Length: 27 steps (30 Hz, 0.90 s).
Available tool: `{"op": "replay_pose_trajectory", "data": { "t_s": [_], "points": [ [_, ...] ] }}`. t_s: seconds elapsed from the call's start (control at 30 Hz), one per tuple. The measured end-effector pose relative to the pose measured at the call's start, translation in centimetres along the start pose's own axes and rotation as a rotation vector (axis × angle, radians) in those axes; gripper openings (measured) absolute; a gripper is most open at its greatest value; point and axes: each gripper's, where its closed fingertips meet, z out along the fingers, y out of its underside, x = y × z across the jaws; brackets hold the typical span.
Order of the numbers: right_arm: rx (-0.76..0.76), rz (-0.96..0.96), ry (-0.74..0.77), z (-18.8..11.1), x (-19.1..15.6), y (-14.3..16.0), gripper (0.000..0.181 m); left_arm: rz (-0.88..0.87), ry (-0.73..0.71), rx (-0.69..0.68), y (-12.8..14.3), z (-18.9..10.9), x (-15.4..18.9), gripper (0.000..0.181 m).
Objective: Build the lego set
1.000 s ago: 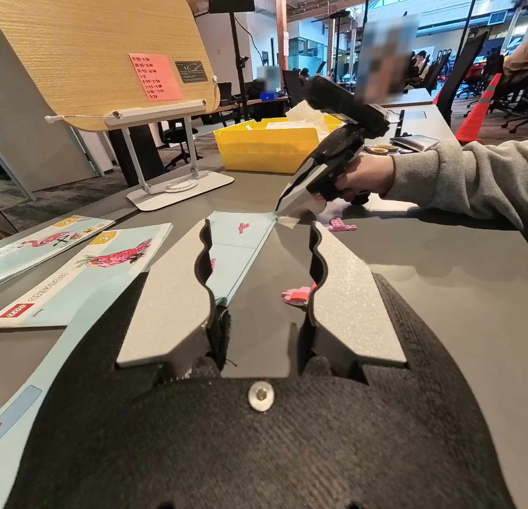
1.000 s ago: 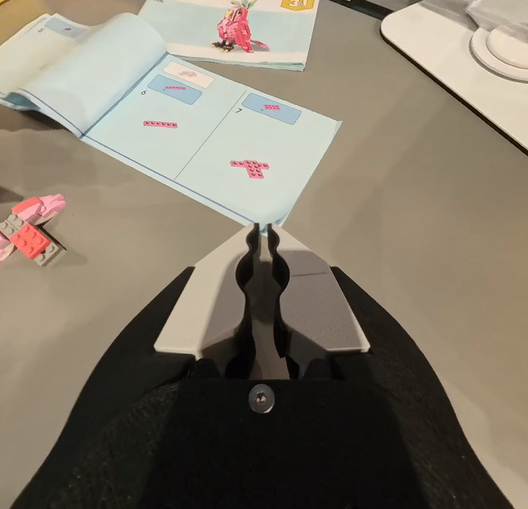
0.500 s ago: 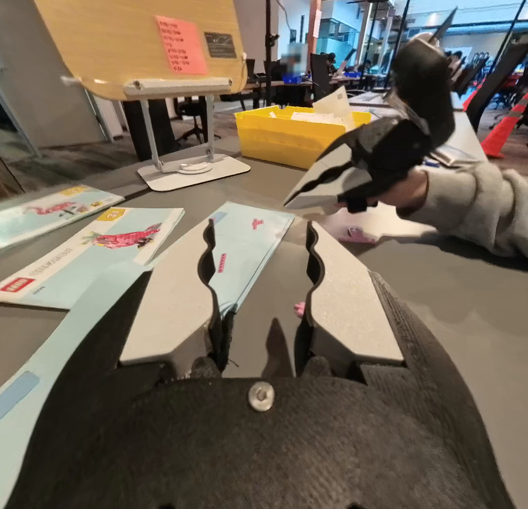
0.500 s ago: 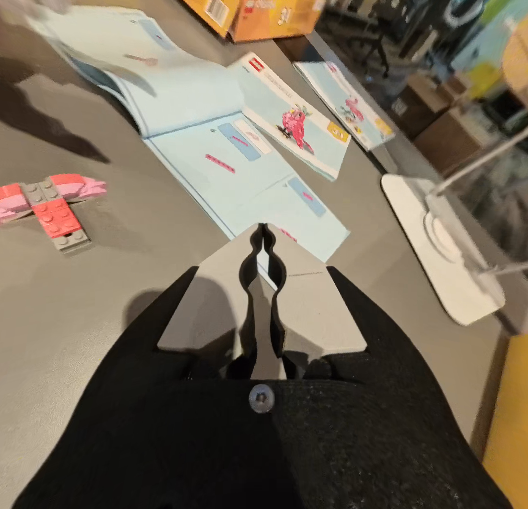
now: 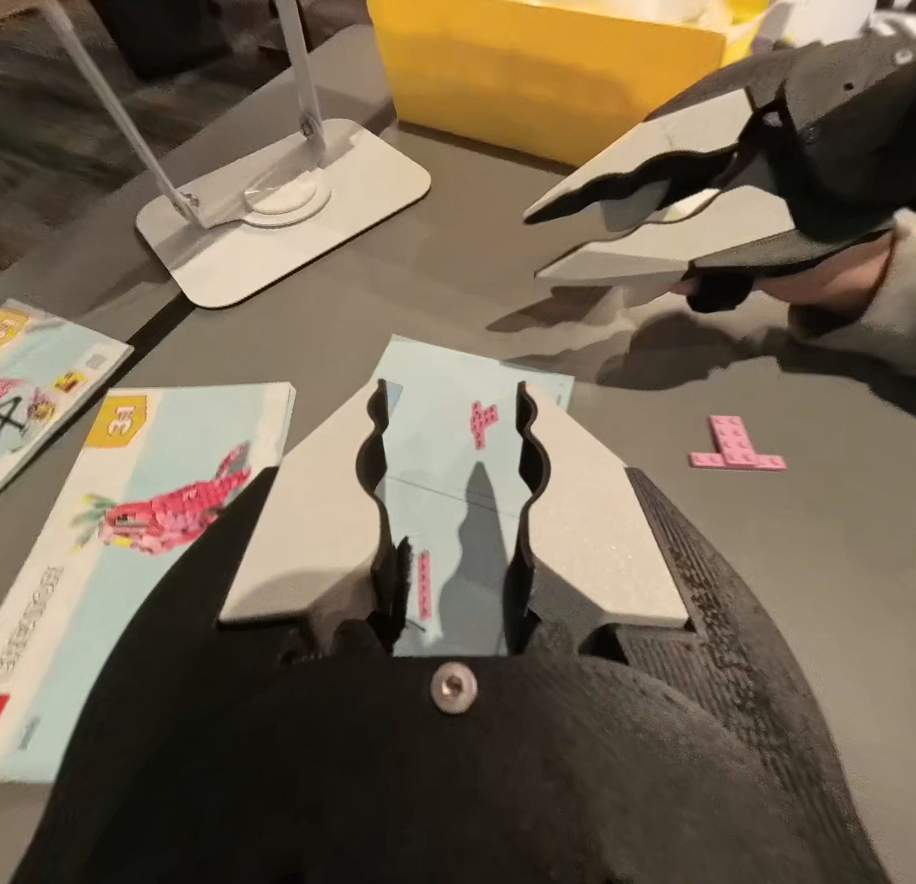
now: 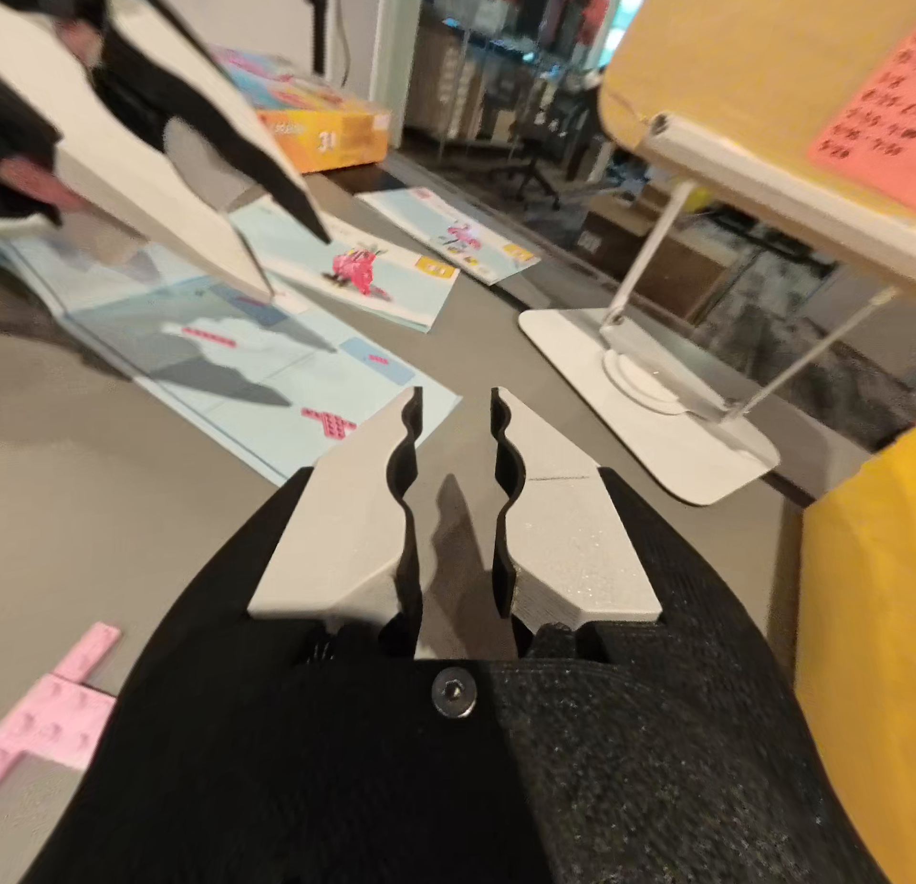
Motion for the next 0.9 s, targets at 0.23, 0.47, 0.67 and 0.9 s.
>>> {"op": "replay_pose_trajectory", "data": {
  "t_s": [0.23, 0.47, 0.67, 0.9],
  "points": [
    [-0.241, 0.106, -0.192, 5.3, -0.1, 3.6, 0.028, -0.188, 0.048, 0.113, 0.7, 1.9, -2.6, 0.039],
    [-0.355, 0.194, -0.334, 8.7, -1.2, 4.7, 0.038, -0.316, -0.051, 0.364, 1.0, -0.8, -6.0, 0.013],
    [-0.414, 0.227, -0.308, 9.0, -1.3, 5.5, 0.033, -0.38, -0.086, 0.488, 0.7, -2.4, -7.4, 0.001],
    [-0.393, 0.114, -0.254, 8.9, -1.3, 5.2, 0.024, -0.471, -0.077, 0.541, 0.8, -3.1, -8.4, 0.0]
  ]
}}
